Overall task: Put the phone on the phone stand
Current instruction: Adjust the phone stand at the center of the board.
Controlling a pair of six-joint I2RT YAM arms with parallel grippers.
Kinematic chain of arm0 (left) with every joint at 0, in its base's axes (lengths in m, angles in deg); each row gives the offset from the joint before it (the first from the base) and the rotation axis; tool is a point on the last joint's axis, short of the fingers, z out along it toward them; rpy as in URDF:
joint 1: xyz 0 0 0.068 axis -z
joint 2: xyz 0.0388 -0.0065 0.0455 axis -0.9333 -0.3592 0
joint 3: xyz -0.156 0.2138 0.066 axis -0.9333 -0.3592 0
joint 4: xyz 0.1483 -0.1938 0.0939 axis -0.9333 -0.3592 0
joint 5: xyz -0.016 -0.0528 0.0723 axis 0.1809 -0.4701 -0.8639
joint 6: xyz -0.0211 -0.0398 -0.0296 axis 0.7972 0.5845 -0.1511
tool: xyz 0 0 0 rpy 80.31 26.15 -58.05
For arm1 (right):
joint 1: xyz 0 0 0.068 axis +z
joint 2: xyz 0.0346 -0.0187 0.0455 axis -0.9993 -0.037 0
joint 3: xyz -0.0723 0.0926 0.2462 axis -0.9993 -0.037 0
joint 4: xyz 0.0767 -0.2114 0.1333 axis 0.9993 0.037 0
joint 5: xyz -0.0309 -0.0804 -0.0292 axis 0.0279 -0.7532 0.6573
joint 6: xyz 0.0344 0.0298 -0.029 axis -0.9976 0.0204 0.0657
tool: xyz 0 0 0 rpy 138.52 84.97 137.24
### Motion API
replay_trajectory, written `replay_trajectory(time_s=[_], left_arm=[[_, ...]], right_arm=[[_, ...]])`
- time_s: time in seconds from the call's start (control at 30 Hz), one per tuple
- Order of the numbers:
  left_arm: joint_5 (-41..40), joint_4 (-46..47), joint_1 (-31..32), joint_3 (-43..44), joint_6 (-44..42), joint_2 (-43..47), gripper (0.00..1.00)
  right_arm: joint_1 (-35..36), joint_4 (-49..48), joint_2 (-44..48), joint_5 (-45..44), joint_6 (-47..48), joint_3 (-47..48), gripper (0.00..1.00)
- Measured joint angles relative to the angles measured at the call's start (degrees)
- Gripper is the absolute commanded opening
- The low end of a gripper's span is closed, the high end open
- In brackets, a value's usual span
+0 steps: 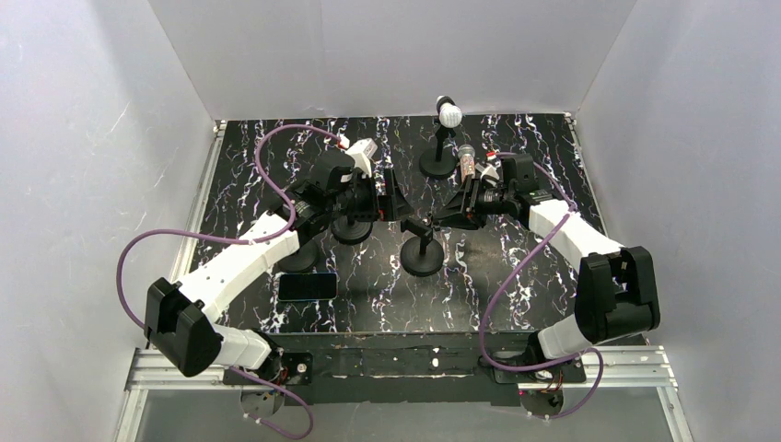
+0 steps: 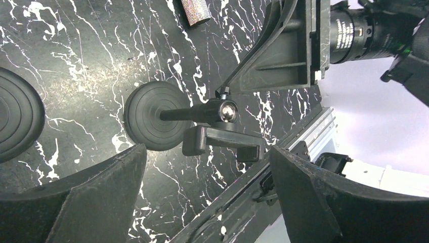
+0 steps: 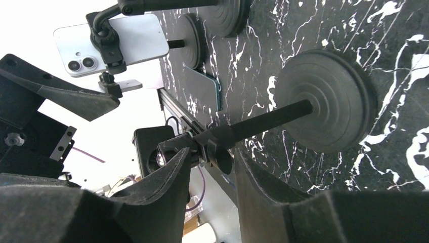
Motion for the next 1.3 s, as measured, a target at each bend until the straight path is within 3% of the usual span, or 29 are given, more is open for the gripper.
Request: replay_trajectory(time_s=[0.47, 0.93, 1.3], left_arm=[[-1.51, -1.92, 0.00, 0.00, -1.75, 0.28, 0.92], [-2.73, -3.32, 0.00, 0.00, -2.47, 0.85, 0.92], [-3.96, -3.76, 0.00, -0.02, -2.69, 1.90, 0.92]], right_arm=[[-0.24, 6.58, -4.35, -1.55, 5.97, 5.62, 0.43], [-0.24, 11.06, 0.98, -2.80, 8.15, 6.05, 0.48], [0.61, 11.80, -1.16, -2.58, 8.26, 6.08, 0.47]])
